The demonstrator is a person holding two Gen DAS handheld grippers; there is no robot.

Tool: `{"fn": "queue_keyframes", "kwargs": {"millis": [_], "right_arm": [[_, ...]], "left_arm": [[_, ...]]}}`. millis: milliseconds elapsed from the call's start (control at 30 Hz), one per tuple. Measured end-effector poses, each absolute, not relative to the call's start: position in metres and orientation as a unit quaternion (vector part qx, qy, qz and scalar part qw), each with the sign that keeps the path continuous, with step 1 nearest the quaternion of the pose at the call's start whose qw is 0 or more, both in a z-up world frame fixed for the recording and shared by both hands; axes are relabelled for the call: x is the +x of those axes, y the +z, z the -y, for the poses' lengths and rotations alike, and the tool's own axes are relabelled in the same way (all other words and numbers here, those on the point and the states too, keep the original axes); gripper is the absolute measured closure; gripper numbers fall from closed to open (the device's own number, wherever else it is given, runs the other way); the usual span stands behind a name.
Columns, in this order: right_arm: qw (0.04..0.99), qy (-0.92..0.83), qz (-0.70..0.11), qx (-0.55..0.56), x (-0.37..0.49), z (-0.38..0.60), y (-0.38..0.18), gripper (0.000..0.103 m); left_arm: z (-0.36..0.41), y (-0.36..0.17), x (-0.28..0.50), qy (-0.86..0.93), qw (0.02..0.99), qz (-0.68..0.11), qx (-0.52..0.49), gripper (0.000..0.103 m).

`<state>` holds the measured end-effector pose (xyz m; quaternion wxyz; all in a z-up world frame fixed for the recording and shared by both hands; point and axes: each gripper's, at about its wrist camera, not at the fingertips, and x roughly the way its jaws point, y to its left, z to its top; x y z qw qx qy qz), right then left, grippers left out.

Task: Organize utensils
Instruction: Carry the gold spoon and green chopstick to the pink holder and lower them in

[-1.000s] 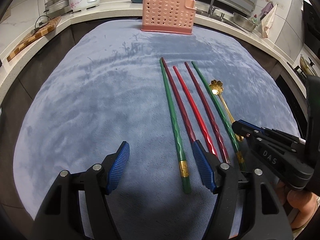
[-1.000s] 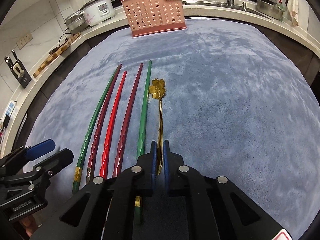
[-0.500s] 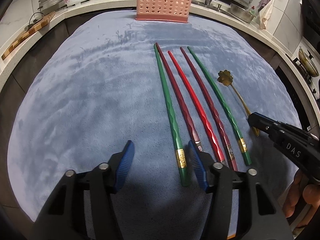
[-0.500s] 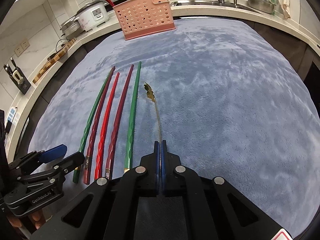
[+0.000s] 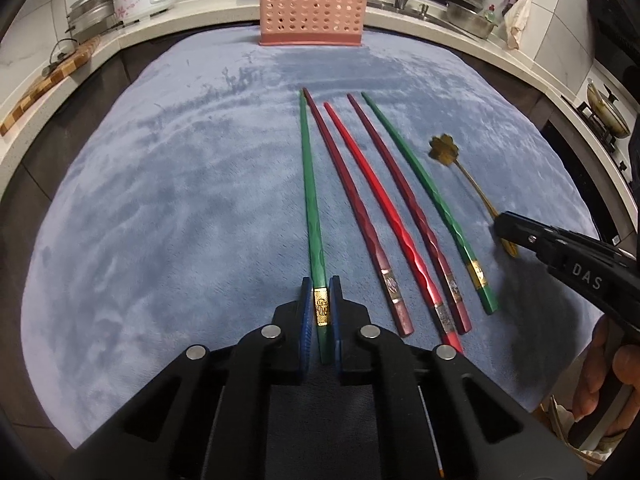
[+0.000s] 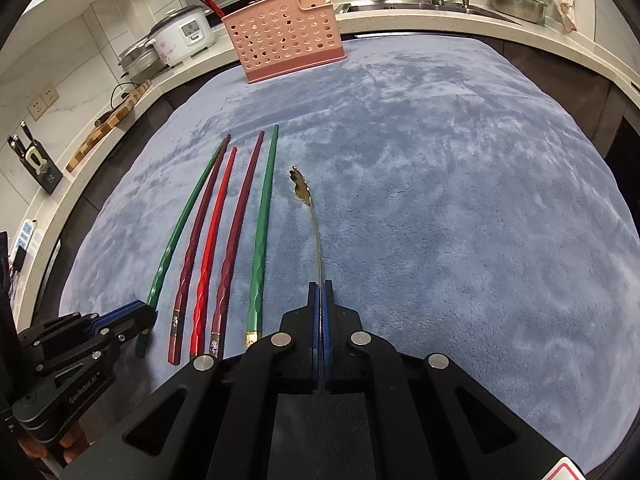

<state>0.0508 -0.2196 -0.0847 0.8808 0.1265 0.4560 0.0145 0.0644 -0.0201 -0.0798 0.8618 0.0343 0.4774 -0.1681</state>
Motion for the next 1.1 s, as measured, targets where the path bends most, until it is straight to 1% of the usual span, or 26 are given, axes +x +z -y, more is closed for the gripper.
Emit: {"fn": "queue_keyframes", "kwargs": {"millis": [133,433,800,1100], "right_arm": [[0.886,0.014,-0.444,0.133,0.048,0.224,-0.071,0.102],[0.91,0.015,-0.391,0.136,0.057,0.235,-0.019,0.102],[0.933,0.015,-0.334,0.133,0.095,0.249,0.037,0.102],[0.939,0.017,-0.318,0.134,0.134,0.262,0.065,0.102]], "left_arm": [[0.013,-0.064,0.064,-0.163,0.876,-0.453,0.031,0.096],[-0.002,-0.009,0.08,-0.152,0.909,-0.387,0.001,0.096],[-0.008,0.06,0.125,-0.135,0.938,-0.318,-0.017,0.096],[-0.008,0.117,0.174,-0.133,0.956,-0.26,-0.03,0.096]]}}
